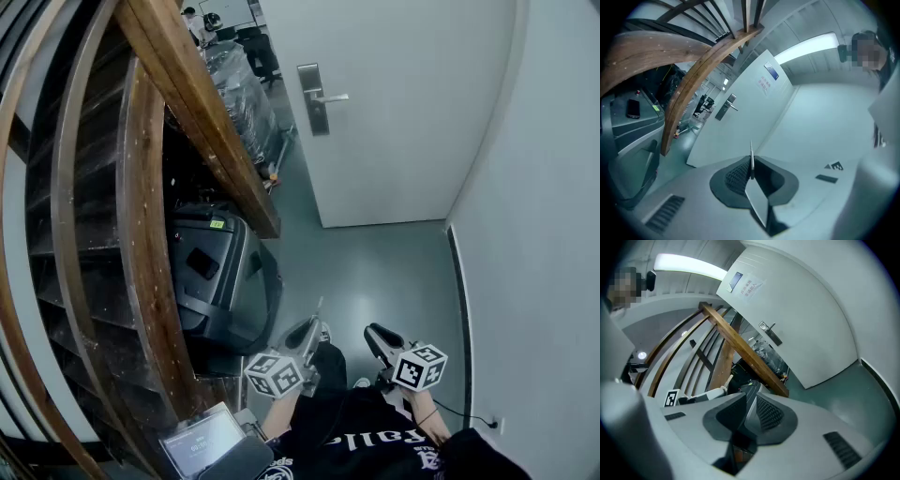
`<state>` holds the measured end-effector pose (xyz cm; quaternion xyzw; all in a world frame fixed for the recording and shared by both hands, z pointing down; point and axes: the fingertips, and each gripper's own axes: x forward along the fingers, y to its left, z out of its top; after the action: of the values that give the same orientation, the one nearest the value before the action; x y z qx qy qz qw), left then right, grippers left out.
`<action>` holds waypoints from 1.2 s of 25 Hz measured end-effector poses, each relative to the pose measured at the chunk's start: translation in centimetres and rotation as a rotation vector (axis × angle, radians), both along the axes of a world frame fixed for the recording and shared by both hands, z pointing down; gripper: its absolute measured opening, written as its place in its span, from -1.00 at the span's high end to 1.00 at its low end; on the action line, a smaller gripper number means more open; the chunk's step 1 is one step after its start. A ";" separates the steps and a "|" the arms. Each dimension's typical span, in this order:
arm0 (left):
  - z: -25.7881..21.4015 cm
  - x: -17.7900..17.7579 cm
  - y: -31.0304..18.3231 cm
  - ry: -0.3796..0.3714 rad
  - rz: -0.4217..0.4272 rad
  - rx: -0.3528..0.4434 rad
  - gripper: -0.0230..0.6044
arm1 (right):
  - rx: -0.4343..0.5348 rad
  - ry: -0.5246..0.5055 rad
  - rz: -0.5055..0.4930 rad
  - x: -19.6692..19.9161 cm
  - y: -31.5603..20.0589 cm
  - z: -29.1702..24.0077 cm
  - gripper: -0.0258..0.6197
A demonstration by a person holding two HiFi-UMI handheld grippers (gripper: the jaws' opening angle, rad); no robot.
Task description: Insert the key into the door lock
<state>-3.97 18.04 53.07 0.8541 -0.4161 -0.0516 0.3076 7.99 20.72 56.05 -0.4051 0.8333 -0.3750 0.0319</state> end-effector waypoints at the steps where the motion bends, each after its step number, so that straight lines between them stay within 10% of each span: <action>1: -0.1 -0.1 -1.0 -0.001 0.005 0.002 0.85 | -0.001 0.002 0.000 -0.1 -0.9 -0.1 0.69; 19: -0.6 -8.1 -25.1 0.021 0.106 -0.018 0.85 | 0.006 0.014 0.062 -8.6 -24.2 -2.1 0.69; 30: 0.1 -8.4 -33.4 0.100 0.131 -0.044 0.85 | 0.001 0.035 0.107 -10.3 -30.0 -2.4 0.69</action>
<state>-12.40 -15.35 53.12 0.8688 -0.3447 -0.0649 0.3496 -2.34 -9.27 53.64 -0.4556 0.8109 -0.3653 0.0374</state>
